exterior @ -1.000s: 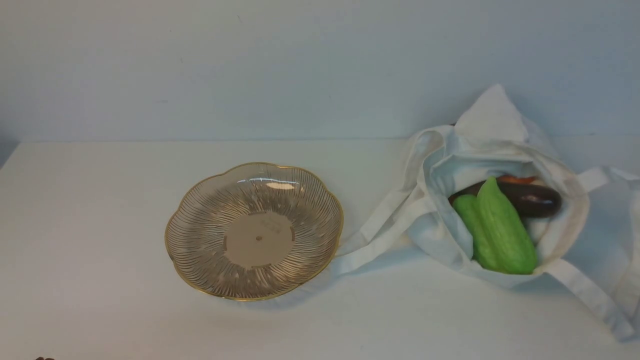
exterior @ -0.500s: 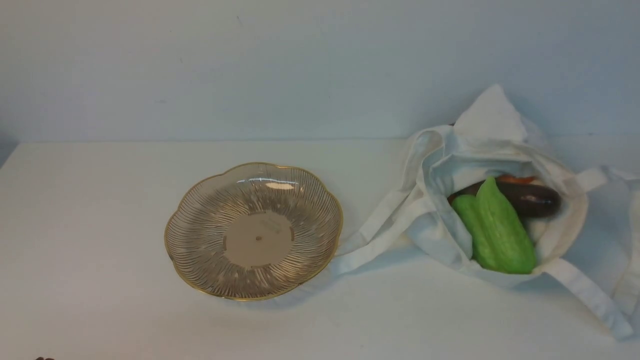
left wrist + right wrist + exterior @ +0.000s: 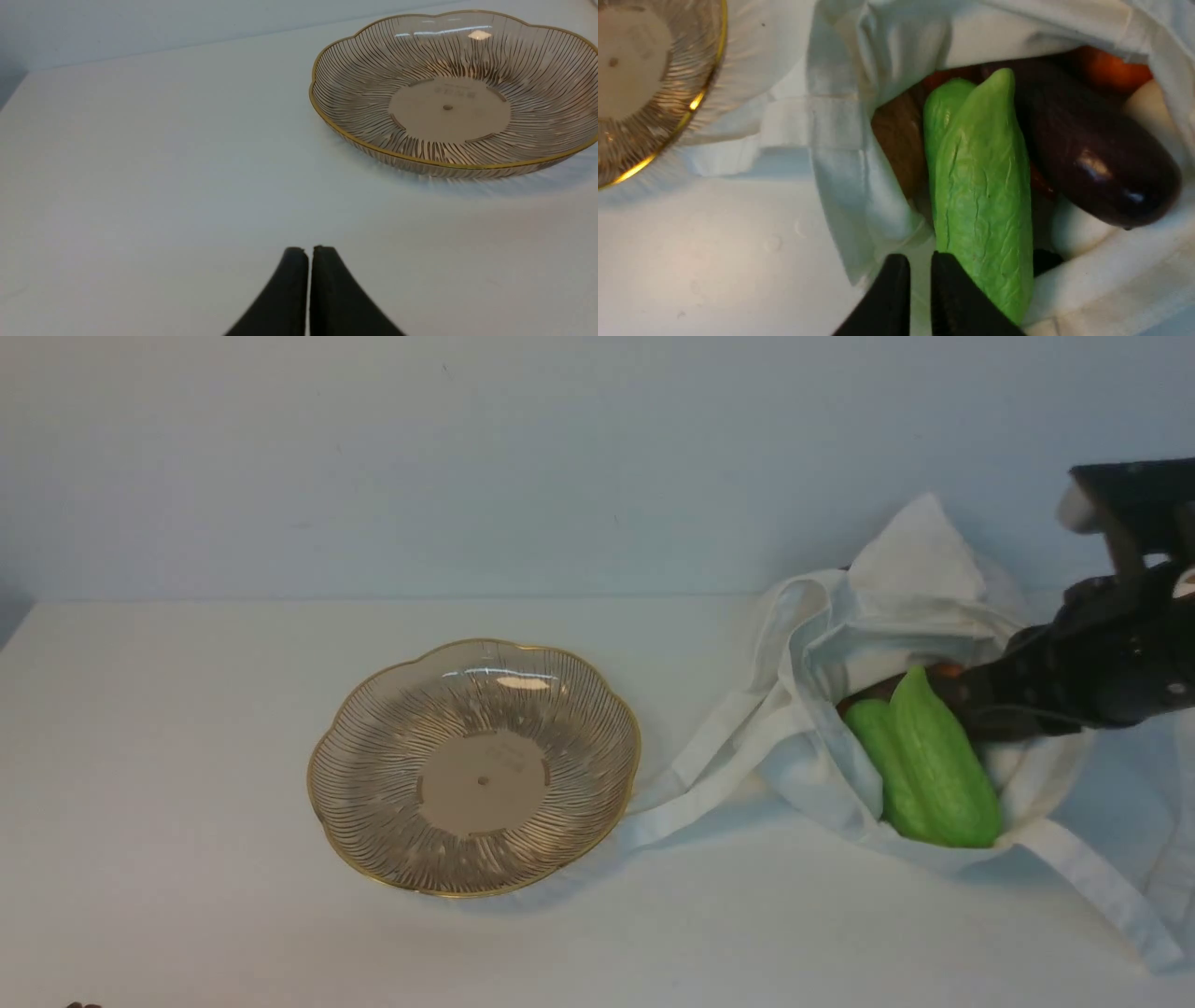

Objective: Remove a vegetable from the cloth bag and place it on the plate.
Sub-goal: Use the right arm to grab a chayote from the bag

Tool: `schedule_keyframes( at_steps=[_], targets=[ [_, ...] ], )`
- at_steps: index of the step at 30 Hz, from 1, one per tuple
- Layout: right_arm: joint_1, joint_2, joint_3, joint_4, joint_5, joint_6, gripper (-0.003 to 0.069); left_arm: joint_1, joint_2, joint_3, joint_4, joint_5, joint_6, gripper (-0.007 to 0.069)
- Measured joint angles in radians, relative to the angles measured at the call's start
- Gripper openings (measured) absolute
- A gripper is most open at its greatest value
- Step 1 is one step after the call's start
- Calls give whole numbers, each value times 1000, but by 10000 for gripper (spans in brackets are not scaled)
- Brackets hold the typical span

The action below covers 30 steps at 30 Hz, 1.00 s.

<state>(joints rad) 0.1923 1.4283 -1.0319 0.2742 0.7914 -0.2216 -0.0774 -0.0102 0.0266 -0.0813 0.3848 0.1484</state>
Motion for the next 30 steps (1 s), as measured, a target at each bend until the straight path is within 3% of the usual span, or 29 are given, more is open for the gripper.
schedule_keyframes(
  at_steps=[3, 4, 9, 10, 13, 18, 19, 21, 23, 30],
  targets=[
    [16, 43, 0, -41, -6, 11, 159, 0, 0, 0, 0, 0, 0, -5],
    [21, 76, 0, -60, -17, 19, 238, 0, 0, 0, 0, 0, 0, -5],
    [22, 129, 0, -96, -60, 72, 425, 0, 0, 0, 0, 0, 0, -5],
    [22, 150, -1, -126, -79, 96, 501, 0, 0, 0, 0, 0, 0, -5],
    [22, 186, -3, -175, -115, 124, 576, 0, 0, 0, 0, 0, 0, -5],
    [22, 247, -8, -198, -142, 144, 577, 0, 0, 0, 0, 0, 0, -5],
    [22, 252, -9, -198, -141, 144, 553, 0, 0, 0, 0, 0, 0, -5],
    [22, 247, -18, -196, -125, 144, 407, 0, 0, 0, 0, 0, 0, -5],
    [23, 227, -33, -196, -99, 144, 340, 0, 0, 0, 0, 0, 0, -5],
    [37, 79, -138, -138, -11, 144, 360, 0, 0, 0, 0, 0, 0, -5]
  ],
)
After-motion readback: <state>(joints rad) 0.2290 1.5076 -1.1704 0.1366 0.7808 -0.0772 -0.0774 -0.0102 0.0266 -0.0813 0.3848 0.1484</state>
